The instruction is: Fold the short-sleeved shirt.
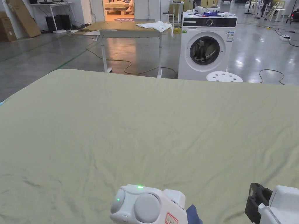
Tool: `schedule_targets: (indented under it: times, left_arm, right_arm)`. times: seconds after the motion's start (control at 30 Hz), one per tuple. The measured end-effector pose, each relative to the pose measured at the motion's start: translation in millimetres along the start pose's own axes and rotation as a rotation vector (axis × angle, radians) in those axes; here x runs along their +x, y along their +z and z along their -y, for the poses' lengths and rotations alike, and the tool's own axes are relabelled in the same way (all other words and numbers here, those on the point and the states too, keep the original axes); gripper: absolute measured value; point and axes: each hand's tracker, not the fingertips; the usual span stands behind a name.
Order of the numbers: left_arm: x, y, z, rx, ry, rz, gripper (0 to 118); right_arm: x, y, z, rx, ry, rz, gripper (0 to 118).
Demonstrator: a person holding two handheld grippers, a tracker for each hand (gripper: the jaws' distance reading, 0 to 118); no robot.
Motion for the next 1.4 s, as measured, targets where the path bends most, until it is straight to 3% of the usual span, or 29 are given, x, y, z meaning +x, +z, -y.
schedule_targets:
  times: [0.13,0.27,0.33,0.43,0.47,0.53,0.6,0.83,1.1,1.27,1.4]
  left_arm:
    - [-4,-5,2,0.004,0.042,0.025,23]
    - [-9,24,4,0.089,0.045,0.086,61]
    - [-17,42,5,0.156,0.043,0.090,62]
    - [-33,53,7,0.205,0.048,0.065,58]
    - [-40,52,8,0.207,0.058,0.061,51]
    - [-53,42,9,0.179,0.095,0.063,25]
    - [-60,27,15,0.133,0.106,0.076,15]
    - [-72,-17,36,0.100,0.111,0.082,3]
    - [-72,0,34,0.146,0.089,0.117,2]
    - [-60,35,18,0.365,-0.015,0.132,2]
    - [-46,60,7,0.624,-0.139,-0.053,2]
  right_arm:
    - [3,1,1,-0.005,0.000,0.006,0]
    - [6,2,2,-0.010,0.002,0.013,0]
    - [8,2,2,-0.011,-0.001,0.015,0]
    - [8,1,3,-0.011,-0.007,0.016,0]
    - [8,2,3,-0.012,-0.008,0.015,0]
    - [6,1,4,-0.014,-0.007,0.012,0]
    - [4,1,5,-0.015,-0.007,0.008,0]
    - [-1,0,10,-0.026,-0.006,-0.004,0]
    - [-3,6,3,0.014,-0.005,-0.007,0]
    - [-12,10,-10,0.095,0.012,0.003,0]
    - [-25,13,-23,0.163,0.031,0.026,0]
